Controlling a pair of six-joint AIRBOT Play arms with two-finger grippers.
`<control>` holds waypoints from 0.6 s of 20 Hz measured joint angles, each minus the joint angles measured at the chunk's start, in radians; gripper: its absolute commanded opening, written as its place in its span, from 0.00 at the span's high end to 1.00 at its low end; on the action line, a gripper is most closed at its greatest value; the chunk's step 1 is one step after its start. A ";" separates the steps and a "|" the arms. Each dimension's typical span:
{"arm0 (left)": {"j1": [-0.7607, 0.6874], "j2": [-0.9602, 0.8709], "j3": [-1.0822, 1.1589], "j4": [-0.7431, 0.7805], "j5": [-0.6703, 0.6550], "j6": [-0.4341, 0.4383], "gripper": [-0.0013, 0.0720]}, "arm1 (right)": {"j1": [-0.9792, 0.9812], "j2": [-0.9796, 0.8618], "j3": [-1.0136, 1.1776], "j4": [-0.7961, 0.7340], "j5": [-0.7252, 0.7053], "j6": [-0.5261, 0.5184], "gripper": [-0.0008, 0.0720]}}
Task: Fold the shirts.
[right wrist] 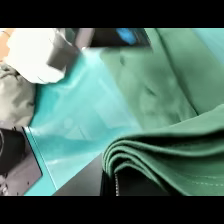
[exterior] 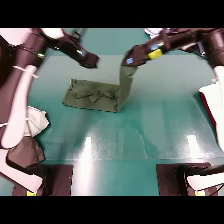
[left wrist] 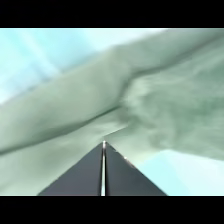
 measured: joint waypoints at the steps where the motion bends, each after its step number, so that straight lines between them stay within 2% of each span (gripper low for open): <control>1: 0.043 0.036 0.000 0.024 -0.013 0.002 0.94 | 0.031 -0.031 0.014 0.001 -0.031 0.003 0.96; 6: 0.224 0.177 0.000 0.103 -0.055 0.004 0.94 | 0.158 -0.156 0.013 0.012 -0.249 -0.026 0.96; 11: 0.317 0.234 -0.012 0.121 -0.087 0.005 0.94 | 0.263 -0.279 0.027 0.015 -0.454 -0.056 0.96; 12: 0.323 0.239 -0.022 0.116 -0.090 0.005 0.94 | 0.281 -0.300 0.029 0.015 -0.494 -0.058 0.90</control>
